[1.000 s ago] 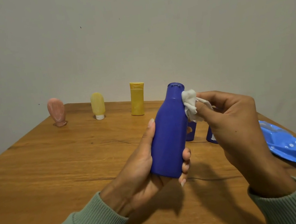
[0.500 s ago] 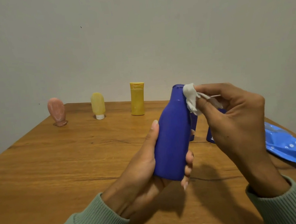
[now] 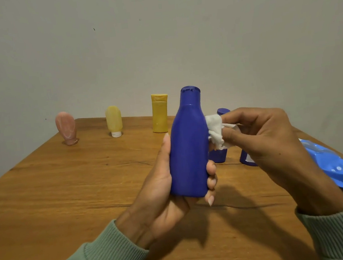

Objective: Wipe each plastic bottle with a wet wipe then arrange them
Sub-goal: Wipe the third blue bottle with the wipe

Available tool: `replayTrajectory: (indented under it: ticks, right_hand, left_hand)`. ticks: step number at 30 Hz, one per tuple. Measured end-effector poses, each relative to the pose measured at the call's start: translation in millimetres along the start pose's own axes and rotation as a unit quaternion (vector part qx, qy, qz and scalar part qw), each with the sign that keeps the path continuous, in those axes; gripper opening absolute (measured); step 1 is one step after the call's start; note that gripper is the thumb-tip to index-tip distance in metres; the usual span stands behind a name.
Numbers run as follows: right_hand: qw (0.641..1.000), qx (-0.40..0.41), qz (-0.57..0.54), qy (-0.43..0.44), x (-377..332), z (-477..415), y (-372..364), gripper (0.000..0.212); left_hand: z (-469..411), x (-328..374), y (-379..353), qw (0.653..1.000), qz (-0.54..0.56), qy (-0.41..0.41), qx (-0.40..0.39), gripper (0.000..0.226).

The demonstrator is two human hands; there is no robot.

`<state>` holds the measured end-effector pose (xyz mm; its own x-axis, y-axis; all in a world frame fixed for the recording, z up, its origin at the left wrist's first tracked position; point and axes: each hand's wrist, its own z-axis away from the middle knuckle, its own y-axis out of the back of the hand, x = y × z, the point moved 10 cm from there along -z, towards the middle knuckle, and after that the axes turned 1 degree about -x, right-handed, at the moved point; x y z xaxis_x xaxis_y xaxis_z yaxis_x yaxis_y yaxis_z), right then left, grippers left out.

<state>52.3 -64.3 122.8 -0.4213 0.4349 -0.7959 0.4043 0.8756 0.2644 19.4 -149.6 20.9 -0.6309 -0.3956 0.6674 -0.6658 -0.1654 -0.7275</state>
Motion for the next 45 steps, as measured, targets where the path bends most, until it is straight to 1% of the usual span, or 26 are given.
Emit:
replayTrajectory:
  ticks: [2,4,7,9,11,14,15,16,19,20,21,24,26,28,30,32,34,37,38,40,42,44,45]
  right_hand:
    - [0.999,0.002,0.039,0.015,-2,0,0,0.015]
    - [0.994,0.001,0.101,0.043,-7,1,-1,0.013]
    - [0.981,-0.045,0.167,0.089,-19,5,-15,0.017]
    - [0.970,-0.067,0.208,0.103,-21,7,-24,0.023]
    - [0.967,-0.035,0.228,0.110,-21,7,-21,0.024]
    - [0.955,0.055,0.260,0.132,-25,9,-8,0.021]
    - [0.952,0.059,0.268,0.138,-27,10,-9,0.021]
    - [0.952,0.044,0.270,0.140,-28,10,-12,0.021]
    - [0.953,-0.065,0.267,0.126,-26,13,-33,0.019]
    - [0.950,-0.084,0.273,0.126,-26,14,-36,0.019]
    - [0.948,-0.080,0.280,0.132,-27,14,-34,0.020]
    - [0.935,0.003,0.318,0.155,-31,13,-18,0.021]
    - [0.934,0.018,0.327,0.140,-29,12,-15,0.022]
    - [0.944,-0.020,0.311,0.105,-24,12,-23,0.019]
    - [0.947,-0.071,0.302,0.078,-19,13,-34,0.020]
    - [0.938,-0.106,0.321,0.079,-20,15,-42,0.021]
    - [0.924,-0.138,0.347,0.088,-22,19,-51,0.020]
    - [0.905,-0.192,0.369,0.084,-20,26,-61,0.016]
    - [0.904,-0.213,0.361,0.086,-20,27,-64,0.015]
    - [0.915,-0.244,0.312,0.076,-19,28,-66,0.015]
    - [0.935,-0.239,0.256,0.055,-18,25,-58,0.017]
    - [0.952,-0.202,0.225,0.045,-21,20,-45,0.017]
    - [0.958,-0.182,0.218,0.044,-24,18,-39,0.017]
  left_hand:
    - [0,3,5,0.999,0.001,-0.016,0.037,0.068]
    - [0,6,8,0.998,-0.002,-0.028,0.060,0.069]
    - [0,10,9,0.995,-0.027,-0.051,0.082,0.066]
    - [0,12,12,0.992,-0.043,-0.061,0.101,0.065]
    - [1,10,12,0.990,-0.071,-0.049,0.107,0.064]
    - [2,5,17,0.982,-0.144,-0.018,0.121,0.066]
    - [3,4,18,0.980,-0.156,-0.015,0.127,0.066]
    - [3,4,19,0.978,-0.160,-0.018,0.132,0.066]
    - [5,7,22,0.975,-0.157,-0.040,0.153,0.059]
    - [5,7,23,0.974,-0.156,-0.044,0.158,0.057]
    - [5,7,23,0.975,-0.154,-0.045,0.156,0.058]
    - [3,5,18,0.980,-0.143,-0.033,0.131,0.065]
    - [1,4,16,0.985,-0.123,-0.029,0.118,0.069]
    - [0,7,14,0.987,-0.102,-0.046,0.112,0.070]
    - [0,12,16,0.987,-0.086,-0.063,0.122,0.069]
    - [0,13,19,0.986,-0.060,-0.066,0.141,0.067]
    - [2,11,25,0.984,-0.011,-0.062,0.164,0.066]
    - [4,9,34,0.979,0.045,-0.053,0.190,0.059]
    - [4,8,36,0.978,0.063,-0.044,0.192,0.058]
    - [5,7,38,0.976,0.096,-0.030,0.195,0.058]
    - [5,9,42,0.970,0.124,-0.035,0.206,0.056]
    - [6,12,44,0.966,0.133,-0.053,0.214,0.052]
    - [6,14,46,0.967,0.119,-0.060,0.218,0.050]
